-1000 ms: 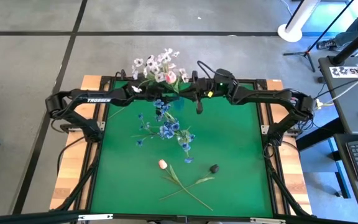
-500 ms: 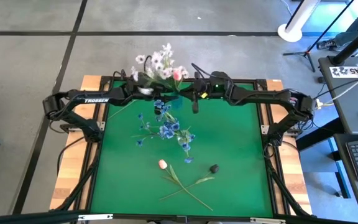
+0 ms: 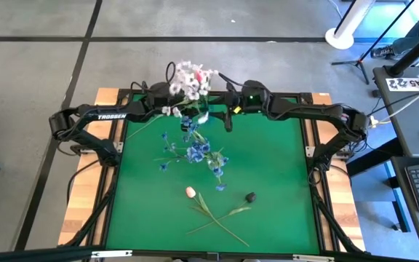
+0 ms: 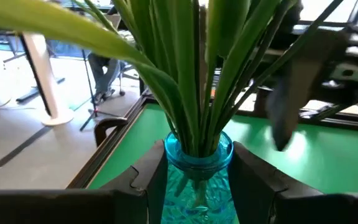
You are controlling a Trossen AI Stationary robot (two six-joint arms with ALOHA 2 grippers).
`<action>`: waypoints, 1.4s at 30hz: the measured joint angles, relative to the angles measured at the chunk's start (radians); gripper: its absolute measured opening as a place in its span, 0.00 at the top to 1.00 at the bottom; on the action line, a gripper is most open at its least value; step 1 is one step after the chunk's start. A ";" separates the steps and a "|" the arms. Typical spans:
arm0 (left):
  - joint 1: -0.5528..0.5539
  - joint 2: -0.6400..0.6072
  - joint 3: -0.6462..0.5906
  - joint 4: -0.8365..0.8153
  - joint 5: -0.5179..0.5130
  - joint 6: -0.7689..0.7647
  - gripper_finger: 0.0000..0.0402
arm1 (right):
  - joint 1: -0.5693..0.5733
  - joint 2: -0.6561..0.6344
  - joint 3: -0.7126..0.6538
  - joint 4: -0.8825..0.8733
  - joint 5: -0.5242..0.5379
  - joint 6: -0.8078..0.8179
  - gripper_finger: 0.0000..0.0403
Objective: Sort flowers into vase by color
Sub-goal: Put the pink flower into the blue vase
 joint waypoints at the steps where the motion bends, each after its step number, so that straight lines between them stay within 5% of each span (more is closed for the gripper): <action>1: 0.003 0.000 0.000 -0.003 -0.006 0.001 0.67 | 0.000 -0.006 0.015 -0.046 0.001 -0.005 0.46; 9: 0.016 0.001 0.000 -0.033 -0.008 0.004 0.67 | -0.001 -0.105 0.175 -0.430 0.010 -0.063 0.23; 18: 0.017 0.002 -0.001 -0.052 -0.015 0.005 0.67 | 0.033 -0.276 0.196 -0.748 -0.025 0.057 0.22; 23: 0.025 0.003 -0.002 -0.053 -0.015 0.007 0.67 | 0.210 -0.325 0.196 -0.866 -0.021 0.122 0.26; 30: 0.037 0.003 -0.002 -0.054 -0.016 0.006 0.67 | 0.542 -0.325 0.195 -0.943 0.225 0.237 0.29; 36: 0.038 0.003 -0.003 -0.055 -0.015 -0.001 0.67 | 0.760 -0.280 0.138 -0.898 0.361 0.409 0.31; 42: 0.038 0.003 -0.003 -0.055 -0.016 -0.004 0.67 | 0.885 -0.178 0.056 -0.754 0.376 0.599 0.32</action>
